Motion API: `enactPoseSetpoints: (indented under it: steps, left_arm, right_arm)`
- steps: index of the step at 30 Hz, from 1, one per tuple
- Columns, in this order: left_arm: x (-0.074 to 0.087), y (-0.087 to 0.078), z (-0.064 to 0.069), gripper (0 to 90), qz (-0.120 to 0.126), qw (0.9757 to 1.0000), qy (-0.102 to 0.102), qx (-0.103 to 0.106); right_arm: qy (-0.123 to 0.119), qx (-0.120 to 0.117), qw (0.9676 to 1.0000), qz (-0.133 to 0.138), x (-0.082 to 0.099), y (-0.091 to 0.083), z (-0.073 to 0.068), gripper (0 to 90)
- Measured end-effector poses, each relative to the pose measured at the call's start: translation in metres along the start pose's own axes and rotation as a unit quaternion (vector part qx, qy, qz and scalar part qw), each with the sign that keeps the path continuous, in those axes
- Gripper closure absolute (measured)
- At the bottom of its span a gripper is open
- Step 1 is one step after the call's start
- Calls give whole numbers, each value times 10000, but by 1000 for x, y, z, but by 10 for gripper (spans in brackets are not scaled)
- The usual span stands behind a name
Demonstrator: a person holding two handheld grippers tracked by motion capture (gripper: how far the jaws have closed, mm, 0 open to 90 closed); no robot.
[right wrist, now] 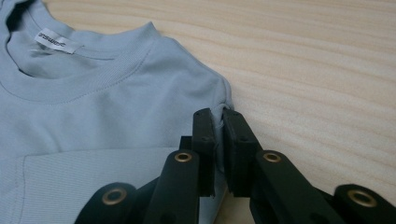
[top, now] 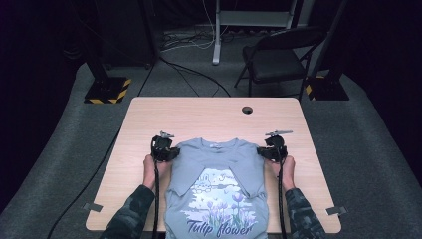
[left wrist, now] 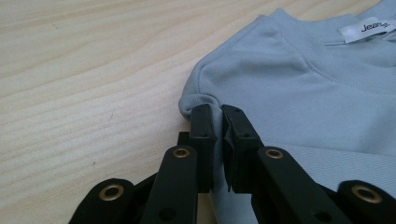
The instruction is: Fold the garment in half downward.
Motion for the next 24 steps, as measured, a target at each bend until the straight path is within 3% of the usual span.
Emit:
enactPoseSetpoints:
  steps: [17,24]
  left_arm:
    - [-17,-16,4,842,416,9989,216,-17]
    - [-25,-20,9,843,516,9981,333,-55]
  right_arm:
    - [-466,225,9981,346,-15,-20,-12,844]
    - [-524,279,9971,481,-23,-26,-14,844]
Point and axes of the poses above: each handheld gripper's, and its own axes: y roughly forward along the jaws, x roughly out of its underside, z roughly to its right, the point moved 2 cm from there along y, roughly forward along the jaws, and after that the axes turned 1 degree about -z, right-handed, at the moved point
